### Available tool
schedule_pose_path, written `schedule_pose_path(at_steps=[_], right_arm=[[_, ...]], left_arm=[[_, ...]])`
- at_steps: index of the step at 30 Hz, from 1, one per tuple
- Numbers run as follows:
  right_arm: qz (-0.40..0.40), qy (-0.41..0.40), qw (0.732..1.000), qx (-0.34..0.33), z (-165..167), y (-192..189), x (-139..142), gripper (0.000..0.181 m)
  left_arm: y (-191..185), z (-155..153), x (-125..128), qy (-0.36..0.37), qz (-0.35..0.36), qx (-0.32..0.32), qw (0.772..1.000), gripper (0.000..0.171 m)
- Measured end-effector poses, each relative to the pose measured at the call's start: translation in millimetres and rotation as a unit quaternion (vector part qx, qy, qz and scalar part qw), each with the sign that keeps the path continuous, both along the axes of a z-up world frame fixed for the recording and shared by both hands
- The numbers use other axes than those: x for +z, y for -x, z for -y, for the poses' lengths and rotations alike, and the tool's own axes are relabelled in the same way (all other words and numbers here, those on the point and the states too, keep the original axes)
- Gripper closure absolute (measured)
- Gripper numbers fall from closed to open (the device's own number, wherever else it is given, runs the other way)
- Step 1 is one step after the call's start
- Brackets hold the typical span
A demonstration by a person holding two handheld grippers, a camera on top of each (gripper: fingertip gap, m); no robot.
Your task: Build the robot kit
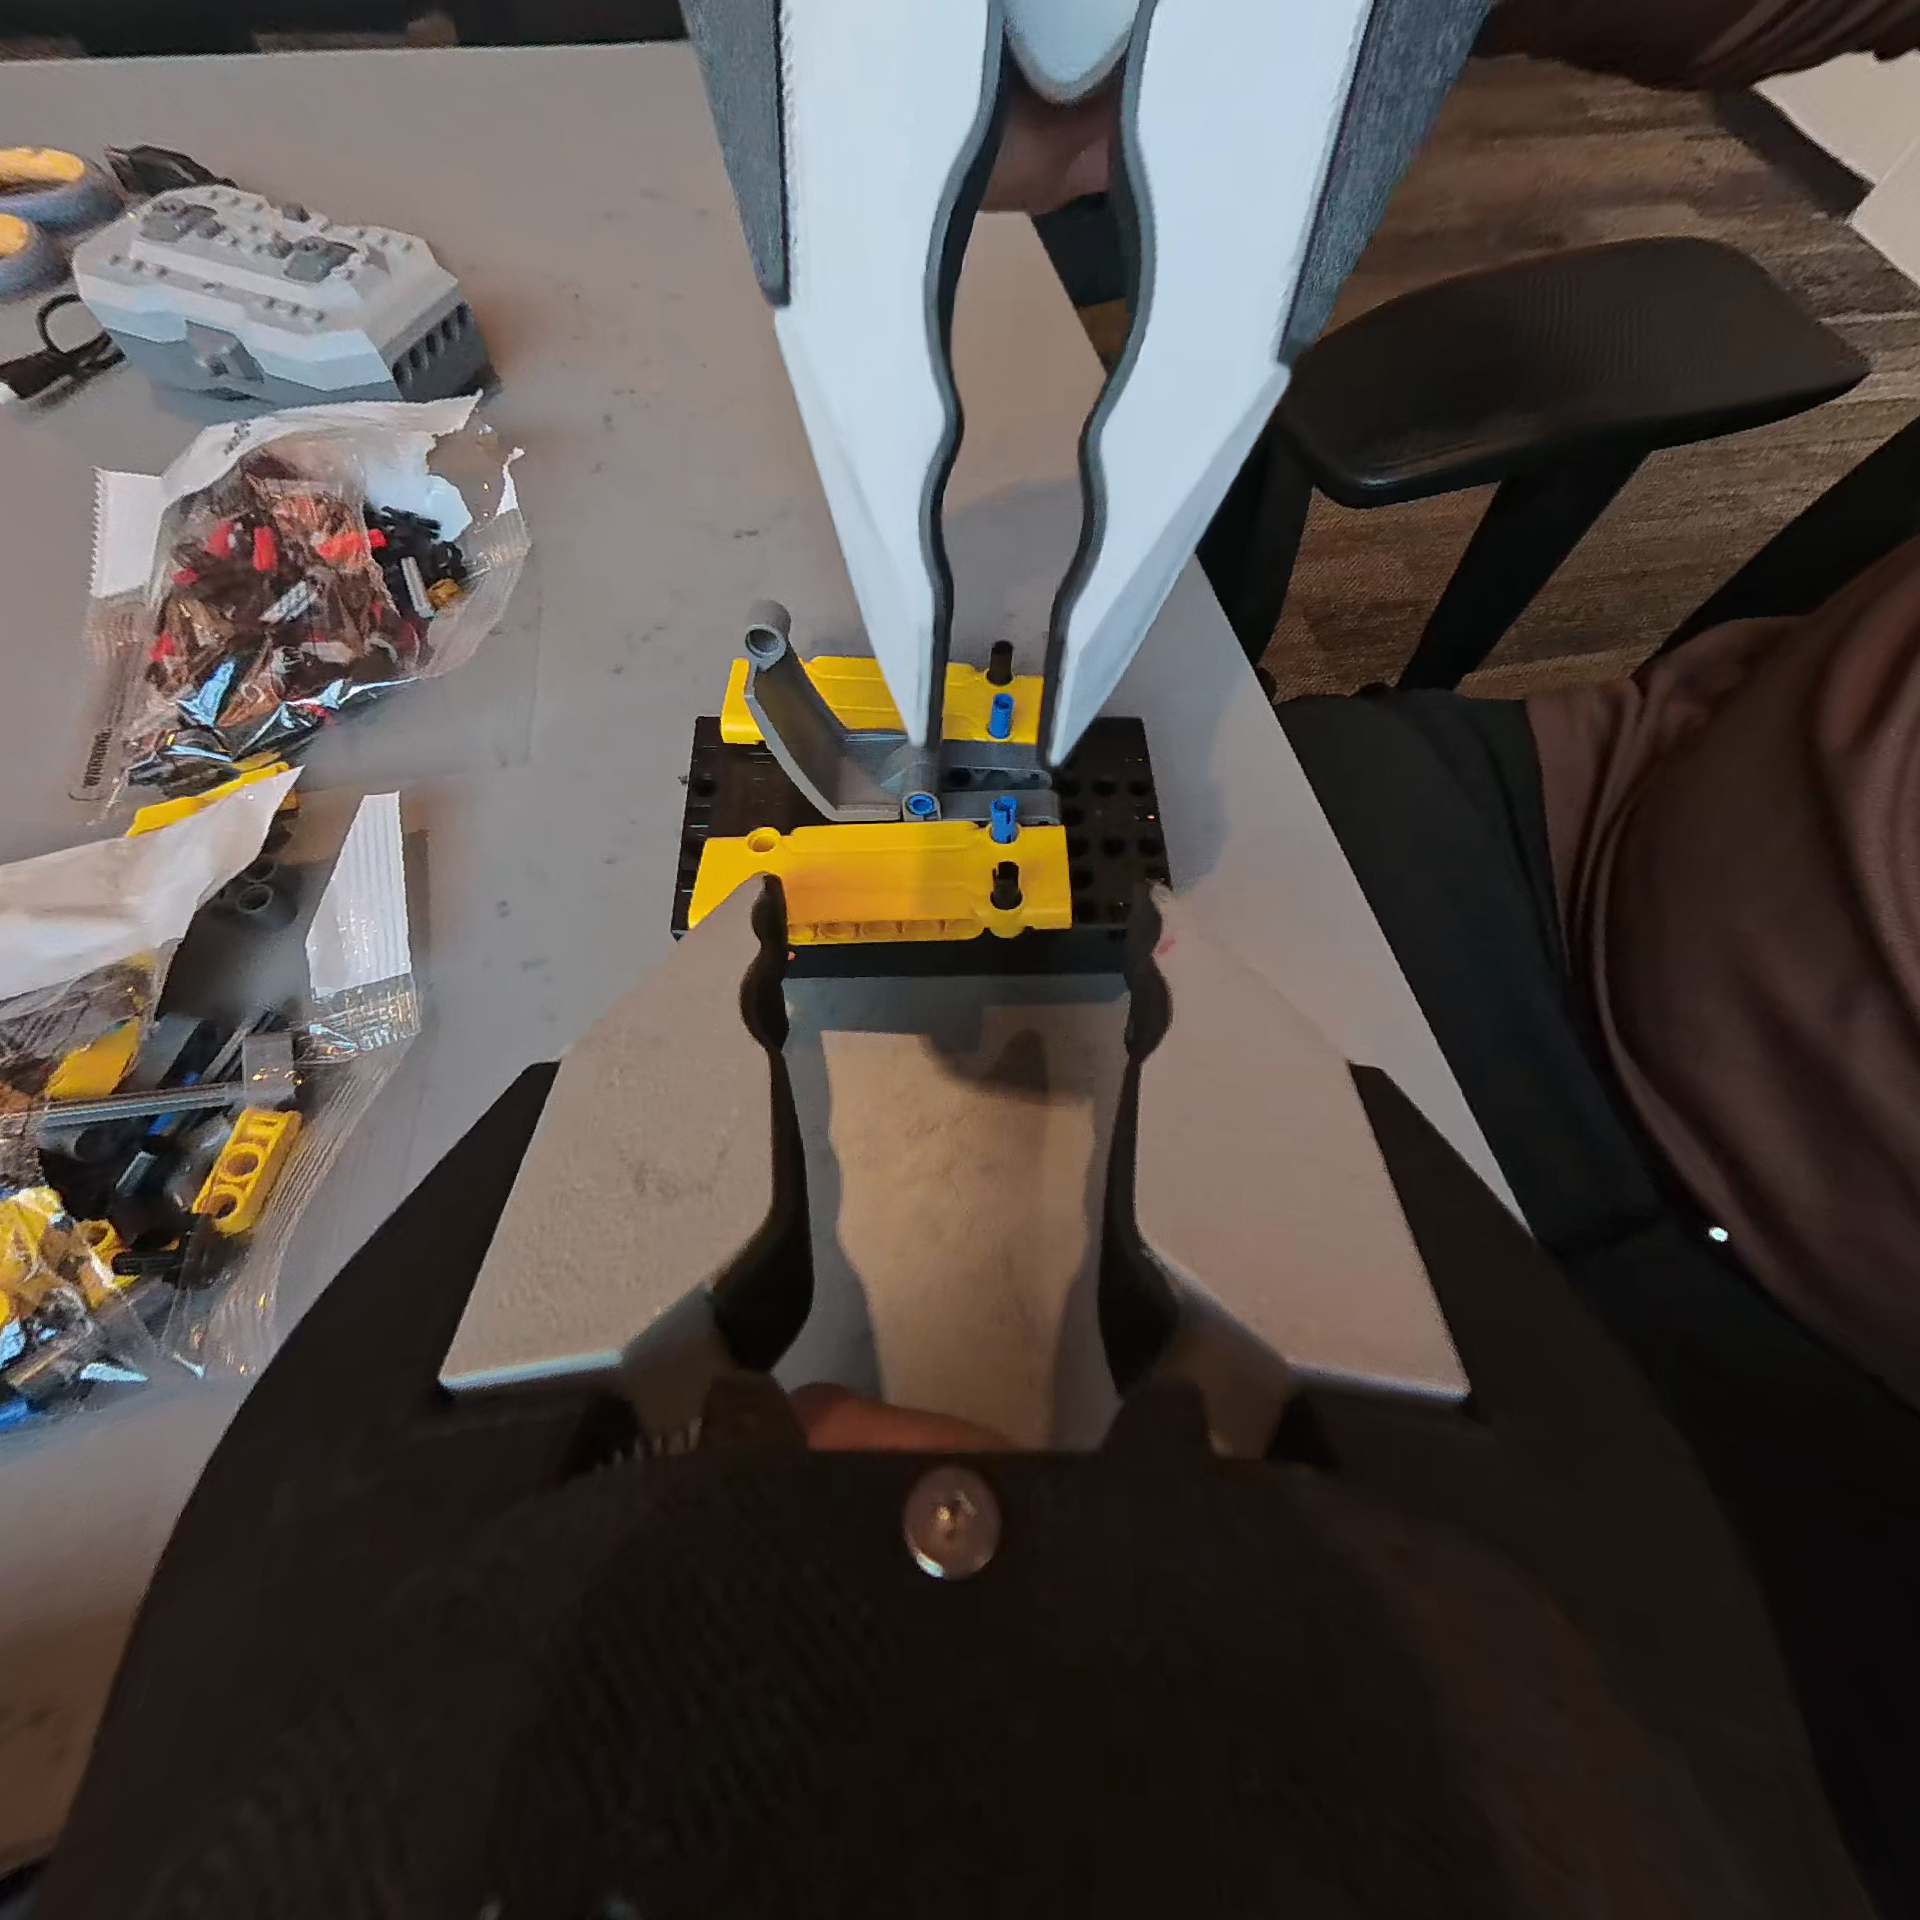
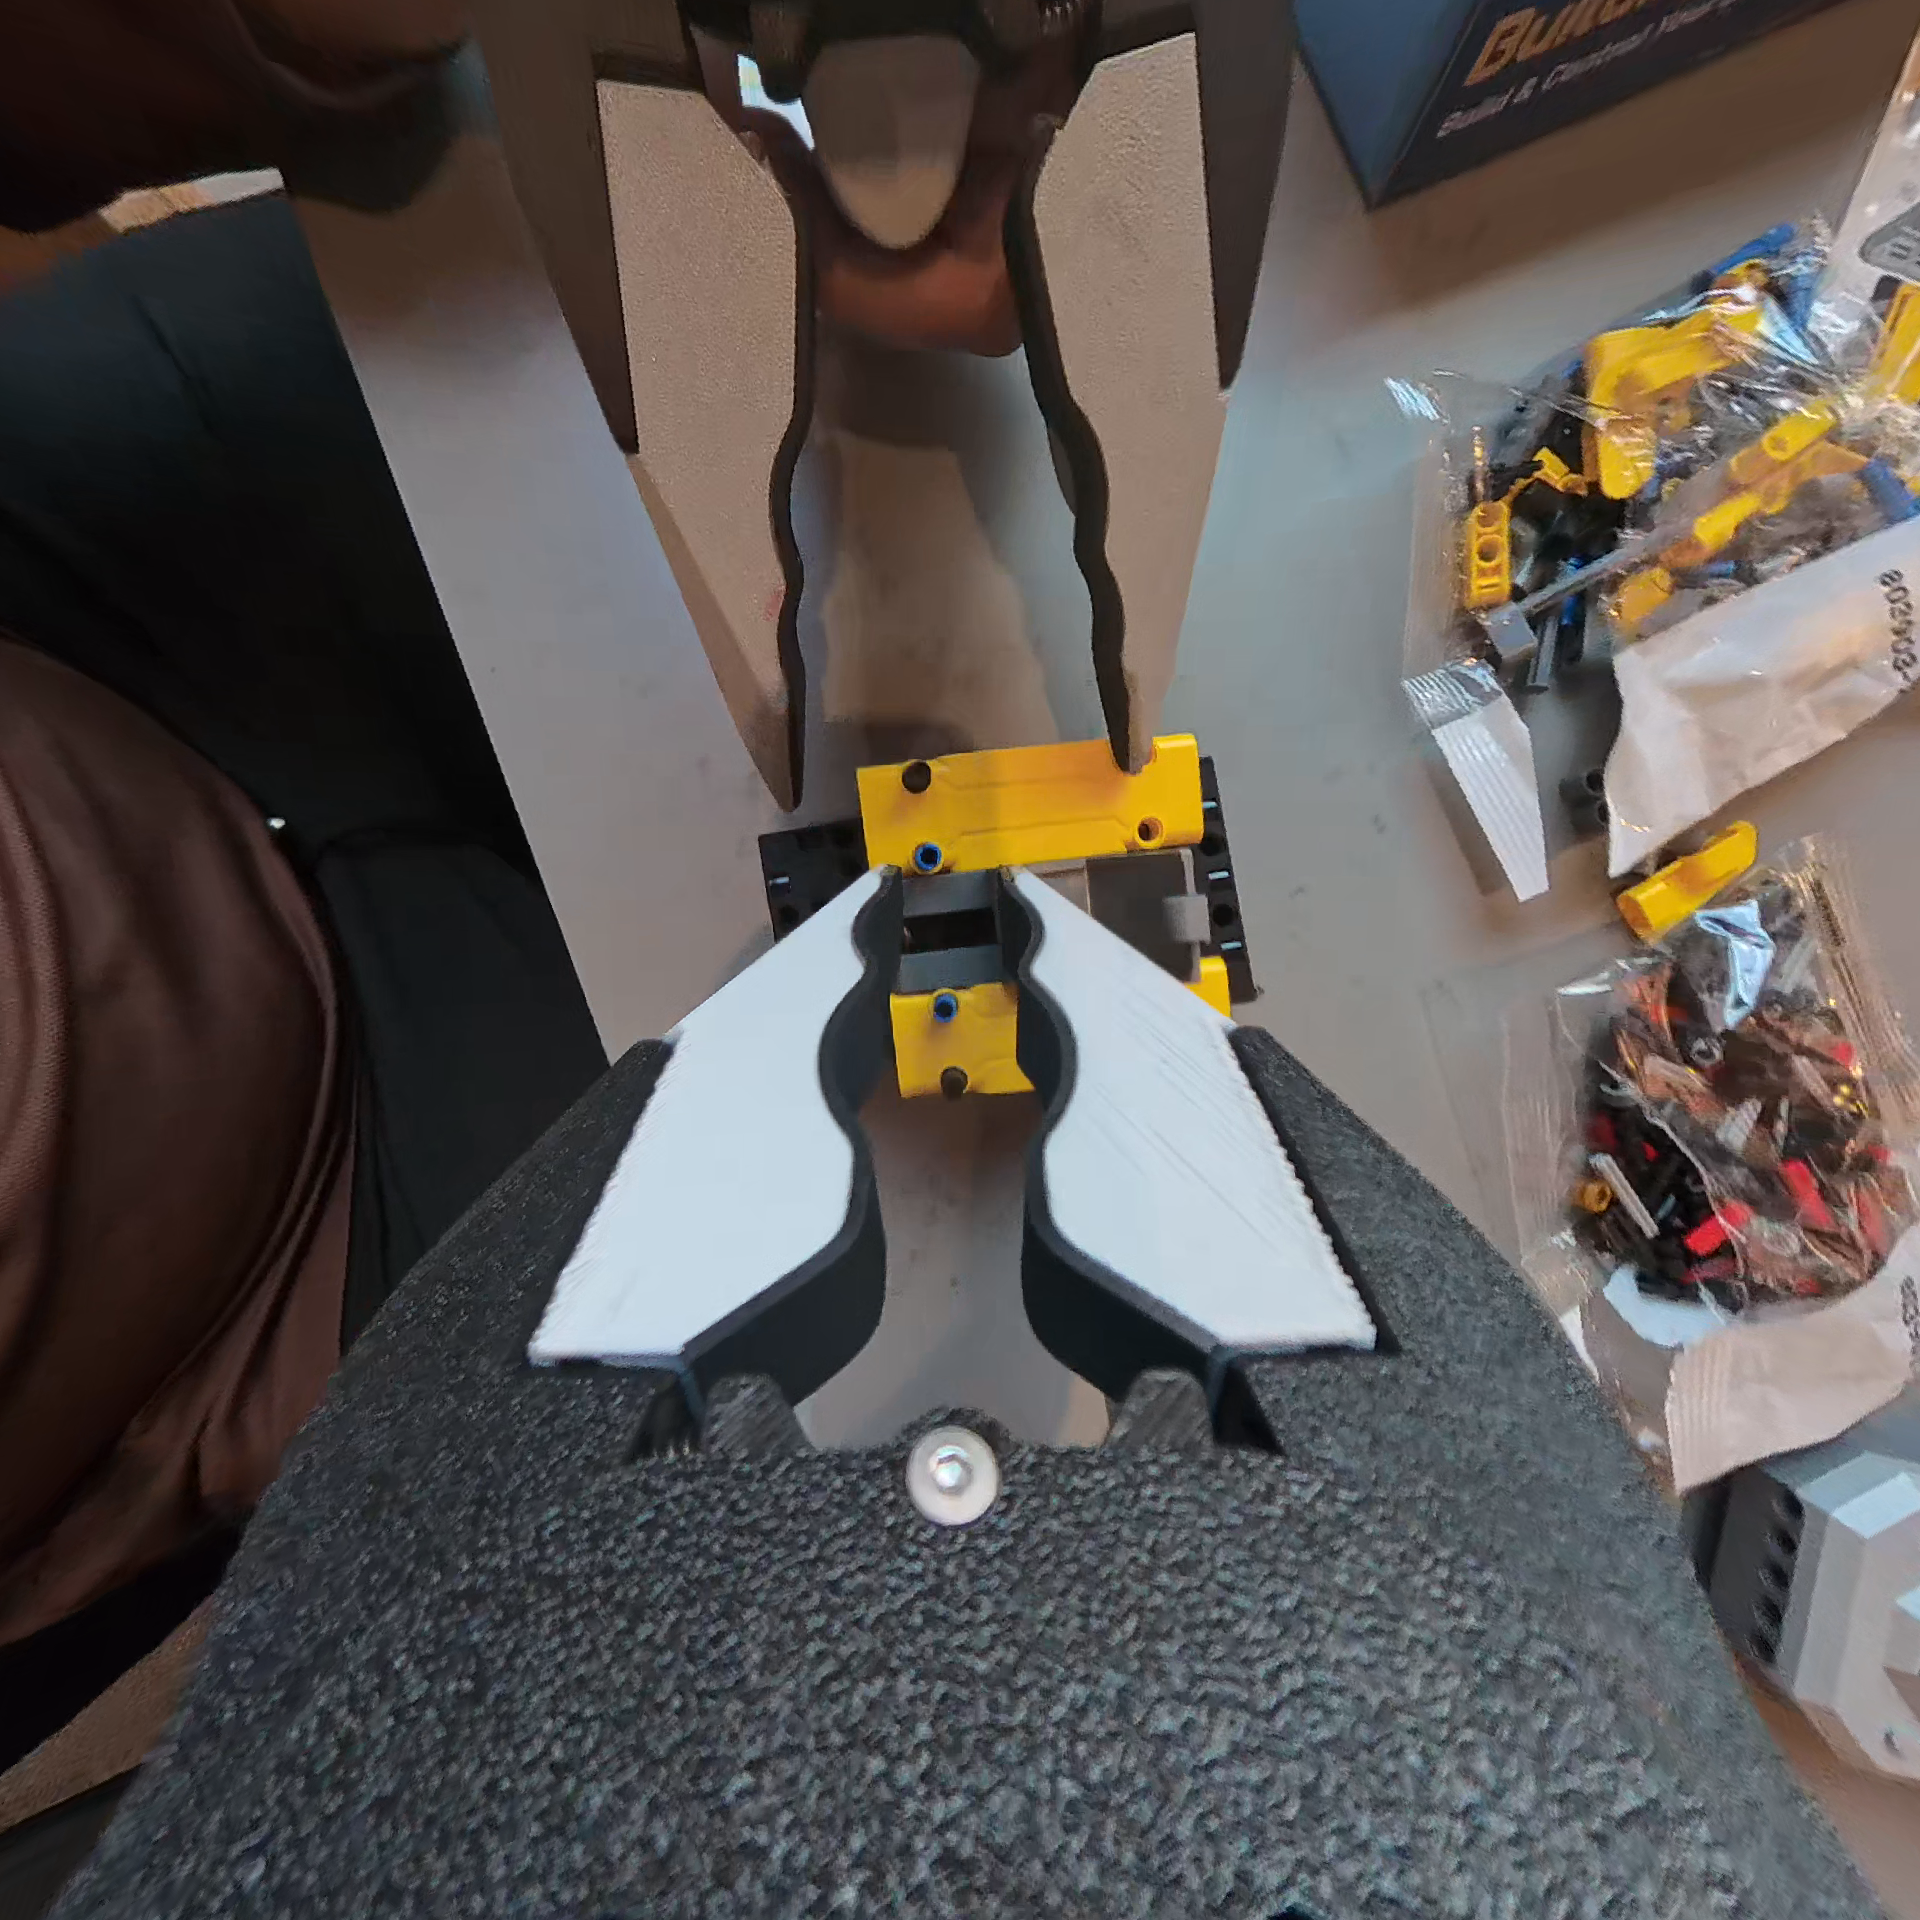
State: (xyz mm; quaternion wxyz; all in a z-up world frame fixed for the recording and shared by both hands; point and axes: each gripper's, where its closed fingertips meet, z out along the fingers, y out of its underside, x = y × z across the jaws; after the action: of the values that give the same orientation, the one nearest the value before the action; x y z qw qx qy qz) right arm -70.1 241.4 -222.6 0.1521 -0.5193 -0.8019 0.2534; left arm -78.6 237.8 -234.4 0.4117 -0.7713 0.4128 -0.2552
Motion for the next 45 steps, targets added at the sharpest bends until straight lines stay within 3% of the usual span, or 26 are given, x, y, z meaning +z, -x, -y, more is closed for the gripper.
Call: schedule_pose_path(at_steps=[4,13,18,20,24,28,30,31,35,38,41,45], right_arm=[[0.034,-0.012,0.999,0.021,4.6,4.3,-11.5,0.171],[0.116,-0.061,0.990,0.060,7.6,4.5,-13.7,0.178],[0.175,-0.098,0.975,0.091,7.5,1.7,-21.2,0.176],[0.168,-0.105,0.975,0.100,9.9,5.0,-21.6,0.179],[0.147,-0.109,0.977,0.109,10.4,5.7,-21.9,0.178],[0.102,-0.088,0.987,0.082,10.1,6.4,-18.9,0.176],[0.049,-0.057,0.996,0.055,11.3,9.3,-4.3,0.170],[0.014,-0.045,0.998,0.037,8.4,10.8,6.0,0.164],[-0.101,-0.031,0.992,-0.072,-31.8,2.3,31.0,0.139],[-0.086,0.048,0.990,-0.098,-34.7,-22.1,11.2,0.115],[-0.077,0.043,0.989,-0.117,-38.3,-36.8,-14.7,0.096],[-0.111,0.040,0.981,-0.153,-40.6,-38.1,-25.2,0.093]], left_arm=[[0.9,0.4,0.1,-0.005,-0.005,0.000,1.000,0.109],[-11.4,6.9,0.2,-0.005,0.008,-0.023,1.000,0.157],[-9.5,8.0,-7.7,0.035,0.010,-0.007,0.999,0.157],[-8.1,6.3,-6.0,0.065,0.047,0.008,0.997,0.164],[-8.0,6.2,-5.1,0.041,0.031,0.004,0.999,0.164],[-10.8,14.5,-2.8,0.028,0.022,-0.028,0.999,0.149],[-10.5,18.9,1.8,0.026,0.025,-0.039,0.999,0.126],[-9.5,17.9,7.8,0.015,0.035,-0.037,0.999,0.123],[2.5,0.8,21.5,-0.014,0.061,0.013,0.998,0.113],[8.9,-0.6,1.6,0.012,0.016,0.025,1.000,0.095],[8.4,-8.4,-9.5,-0.009,-0.024,0.039,0.999,0.092],[15.9,-25.4,-9.3,-0.008,-0.027,0.101,0.994,0.082]])
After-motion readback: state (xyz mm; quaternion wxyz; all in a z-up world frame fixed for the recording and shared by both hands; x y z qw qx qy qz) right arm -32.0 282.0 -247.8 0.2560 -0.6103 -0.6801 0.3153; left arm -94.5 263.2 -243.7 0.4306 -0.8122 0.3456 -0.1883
